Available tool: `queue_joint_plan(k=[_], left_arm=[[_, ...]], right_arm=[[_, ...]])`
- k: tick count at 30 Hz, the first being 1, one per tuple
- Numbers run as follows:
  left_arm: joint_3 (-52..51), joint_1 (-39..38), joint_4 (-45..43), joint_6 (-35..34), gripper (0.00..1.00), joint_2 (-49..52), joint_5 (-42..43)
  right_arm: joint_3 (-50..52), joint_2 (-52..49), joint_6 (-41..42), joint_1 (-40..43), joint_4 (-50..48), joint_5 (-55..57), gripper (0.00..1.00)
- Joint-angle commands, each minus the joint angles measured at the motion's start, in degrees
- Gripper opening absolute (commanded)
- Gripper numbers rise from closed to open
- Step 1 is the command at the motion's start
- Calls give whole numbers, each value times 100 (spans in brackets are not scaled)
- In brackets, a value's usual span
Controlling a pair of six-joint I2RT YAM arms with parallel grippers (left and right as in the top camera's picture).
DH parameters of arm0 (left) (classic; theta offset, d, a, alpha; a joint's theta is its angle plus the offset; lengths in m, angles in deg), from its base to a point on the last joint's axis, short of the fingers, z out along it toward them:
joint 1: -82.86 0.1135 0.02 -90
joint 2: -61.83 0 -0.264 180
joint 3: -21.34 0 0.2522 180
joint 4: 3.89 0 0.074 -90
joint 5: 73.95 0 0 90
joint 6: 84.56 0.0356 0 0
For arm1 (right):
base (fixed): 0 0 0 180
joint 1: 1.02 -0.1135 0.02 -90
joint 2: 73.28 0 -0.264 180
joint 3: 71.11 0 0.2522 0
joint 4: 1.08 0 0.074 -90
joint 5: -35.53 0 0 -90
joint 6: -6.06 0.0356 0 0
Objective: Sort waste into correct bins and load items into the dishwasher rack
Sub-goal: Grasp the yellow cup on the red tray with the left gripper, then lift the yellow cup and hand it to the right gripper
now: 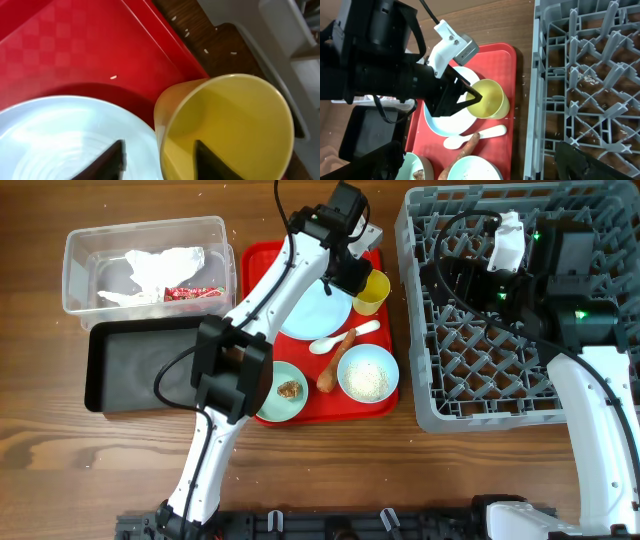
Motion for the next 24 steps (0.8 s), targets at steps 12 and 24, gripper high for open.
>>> queue_joint_plan(k=[12, 24], left_arm=[[-26, 1231, -142, -1521, 4, -1016, 3698], [-28, 1797, -348, -1202, 4, -1016, 7890]], right_arm=[[-111, 166, 164, 267, -820, -614, 100], [-109, -1012, -116, -140, -3884, -4601, 100]])
